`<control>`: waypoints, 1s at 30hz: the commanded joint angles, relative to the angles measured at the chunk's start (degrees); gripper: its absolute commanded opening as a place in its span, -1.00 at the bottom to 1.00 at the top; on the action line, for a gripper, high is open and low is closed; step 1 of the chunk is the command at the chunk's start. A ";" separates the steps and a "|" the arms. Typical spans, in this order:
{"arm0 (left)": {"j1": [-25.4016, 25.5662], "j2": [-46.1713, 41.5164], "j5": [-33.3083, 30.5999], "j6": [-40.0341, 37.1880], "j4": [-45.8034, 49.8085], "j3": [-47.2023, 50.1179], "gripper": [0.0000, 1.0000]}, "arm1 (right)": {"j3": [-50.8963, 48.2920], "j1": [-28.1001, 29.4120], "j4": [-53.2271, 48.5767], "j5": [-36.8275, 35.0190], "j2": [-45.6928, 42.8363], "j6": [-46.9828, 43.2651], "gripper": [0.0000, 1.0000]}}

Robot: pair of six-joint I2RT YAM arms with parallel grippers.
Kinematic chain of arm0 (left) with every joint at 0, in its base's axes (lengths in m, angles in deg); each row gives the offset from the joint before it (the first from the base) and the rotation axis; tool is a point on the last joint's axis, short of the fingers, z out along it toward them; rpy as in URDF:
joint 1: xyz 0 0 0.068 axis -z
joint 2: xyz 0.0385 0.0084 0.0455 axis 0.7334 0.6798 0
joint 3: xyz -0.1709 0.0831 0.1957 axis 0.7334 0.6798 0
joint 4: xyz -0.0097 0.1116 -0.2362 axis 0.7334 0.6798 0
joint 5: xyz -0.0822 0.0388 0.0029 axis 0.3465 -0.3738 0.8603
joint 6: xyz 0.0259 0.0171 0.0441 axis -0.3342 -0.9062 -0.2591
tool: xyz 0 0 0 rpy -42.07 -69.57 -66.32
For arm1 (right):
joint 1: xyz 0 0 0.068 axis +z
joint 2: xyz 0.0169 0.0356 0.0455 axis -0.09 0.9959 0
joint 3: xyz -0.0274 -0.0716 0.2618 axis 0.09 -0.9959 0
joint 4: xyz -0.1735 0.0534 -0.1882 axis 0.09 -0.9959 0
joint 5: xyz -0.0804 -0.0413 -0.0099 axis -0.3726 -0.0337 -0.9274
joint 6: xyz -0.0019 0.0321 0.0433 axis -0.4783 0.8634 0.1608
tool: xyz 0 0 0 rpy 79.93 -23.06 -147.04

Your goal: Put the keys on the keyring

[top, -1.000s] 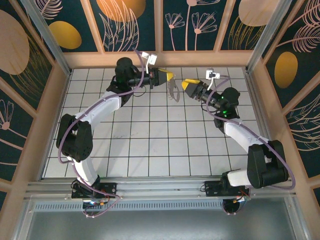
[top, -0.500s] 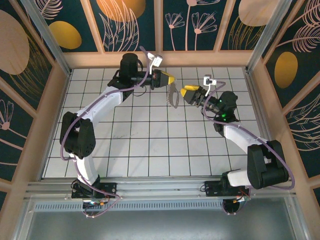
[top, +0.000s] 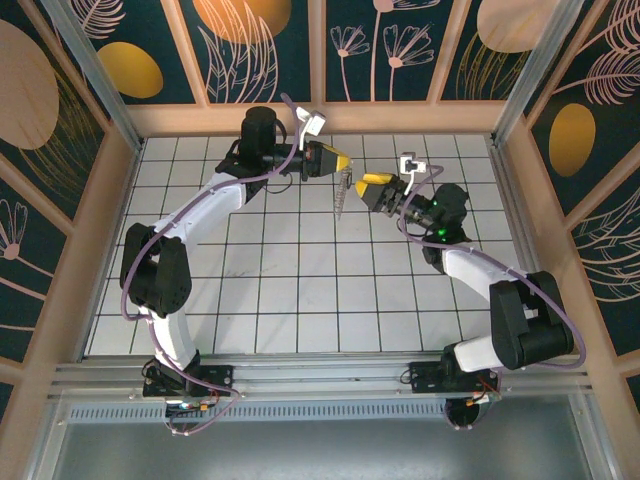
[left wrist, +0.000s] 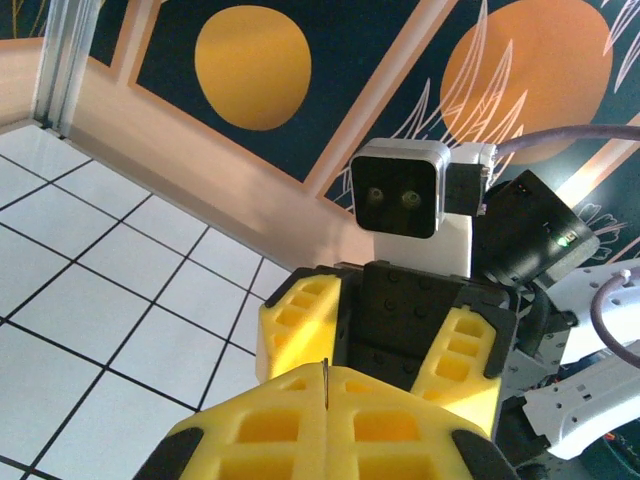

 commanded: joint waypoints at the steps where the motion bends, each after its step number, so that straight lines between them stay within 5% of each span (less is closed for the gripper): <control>1: 0.17 -1.77 2.17 -0.72 -2.24 0.42 -1.00 | -1.36 -0.83 3.82 -0.30 -0.95 0.63 0.11; 30: 0.17 -3.22 5.36 -0.86 -2.83 1.53 -1.00 | 4.89 2.48 4.55 6.51 7.71 -5.12 0.13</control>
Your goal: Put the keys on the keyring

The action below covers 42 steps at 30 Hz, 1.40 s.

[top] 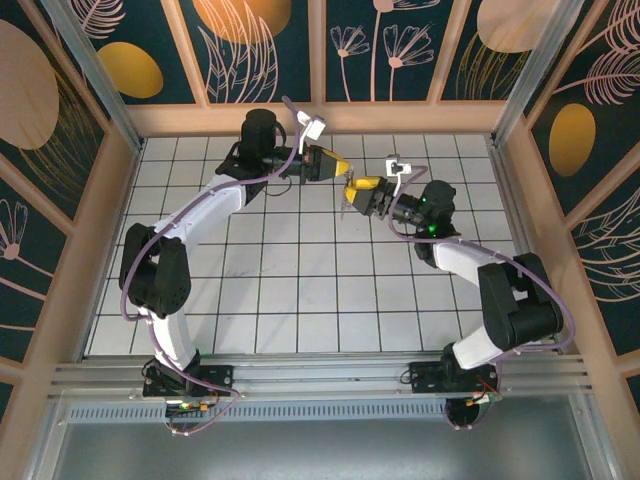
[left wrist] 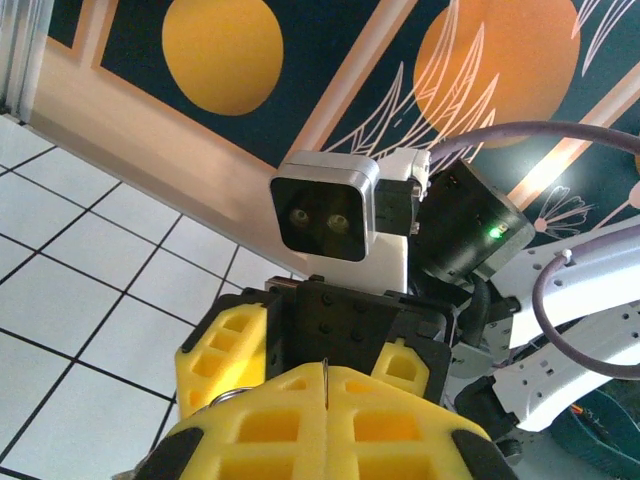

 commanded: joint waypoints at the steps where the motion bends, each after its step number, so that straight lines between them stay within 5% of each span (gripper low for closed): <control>1: 0.17 -2.78 2.06 -0.88 -2.39 0.19 -1.00 | 2.60 0.37 2.88 2.18 1.39 -1.86 0.13; 42: 0.20 -2.49 2.98 -0.69 -2.70 0.20 -1.00 | 3.04 -0.14 1.70 6.11 -2.18 -3.19 -0.04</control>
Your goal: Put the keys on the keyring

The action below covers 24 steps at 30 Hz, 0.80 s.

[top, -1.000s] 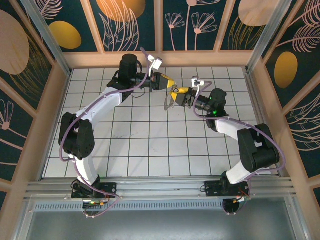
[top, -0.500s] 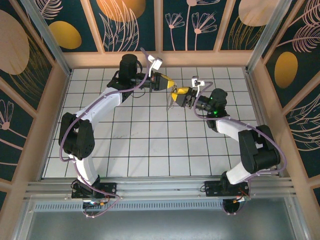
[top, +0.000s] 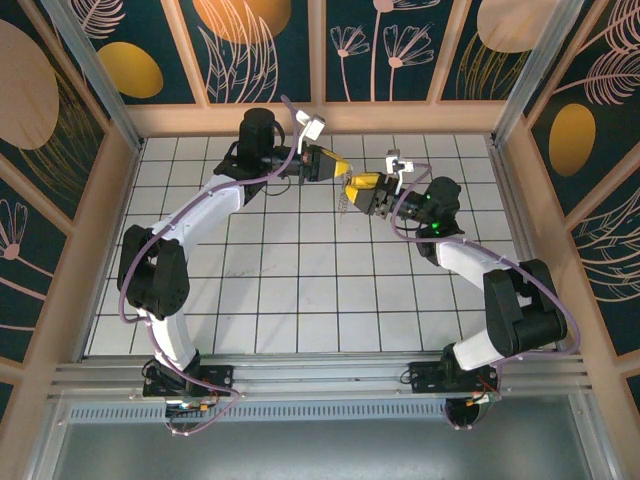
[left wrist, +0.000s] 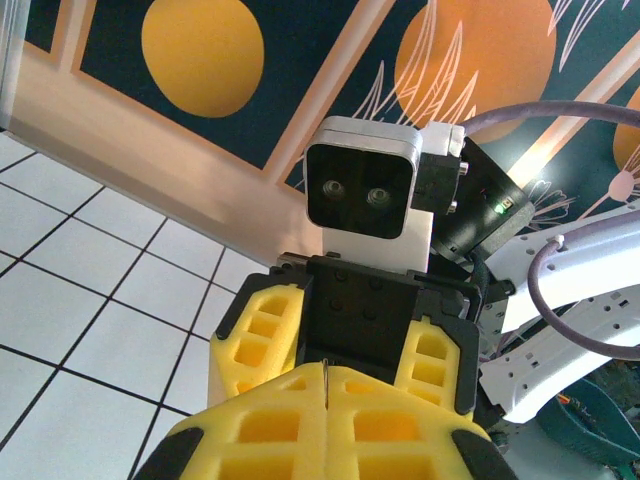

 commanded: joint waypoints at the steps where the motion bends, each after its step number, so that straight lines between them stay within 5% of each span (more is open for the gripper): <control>1: 0.22 -1.79 1.54 -0.63 -2.44 -0.01 -1.00 | 1.51 0.05 1.63 1.17 0.59 -1.26 0.00; 15: 0.21 -1.72 2.44 -0.88 -2.55 0.44 -1.00 | 3.84 0.04 1.00 -1.29 4.05 -1.62 0.11; 24: 0.18 -1.50 2.36 -0.88 -2.74 0.57 -1.00 | 3.46 0.06 0.72 0.98 3.23 -1.97 -0.07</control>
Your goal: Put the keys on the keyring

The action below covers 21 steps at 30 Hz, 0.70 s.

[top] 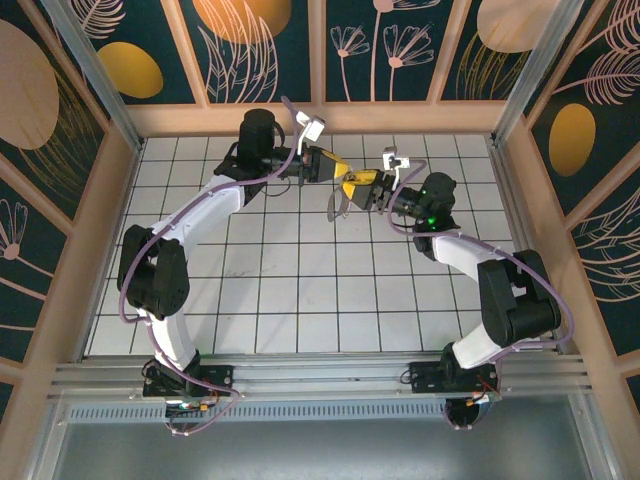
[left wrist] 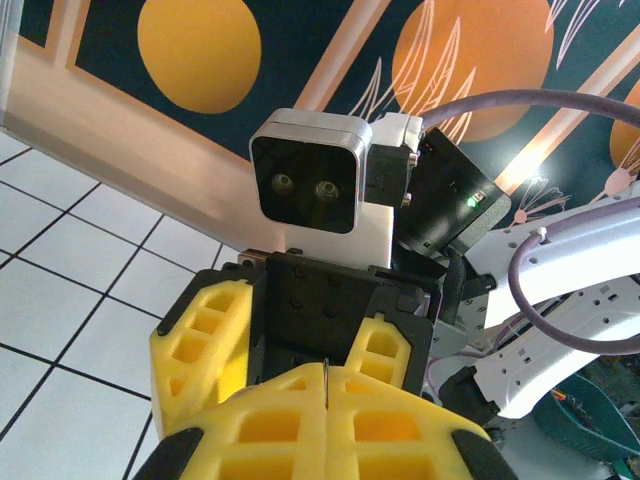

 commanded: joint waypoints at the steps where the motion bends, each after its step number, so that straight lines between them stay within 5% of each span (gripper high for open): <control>1: 0.22 -1.47 1.88 -0.85 -2.62 0.12 -1.00 | 1.03 0.01 1.15 2.09 -0.53 -1.62 -0.10; 8: 0.17 -1.45 1.51 -0.72 -2.65 0.05 -1.00 | -0.29 -0.08 0.22 2.04 -2.19 -2.49 -0.34; 21: 0.18 -1.71 0.38 -0.79 -2.88 0.18 -1.00 | -3.30 -0.33 -1.35 1.77 -5.94 -3.64 -0.37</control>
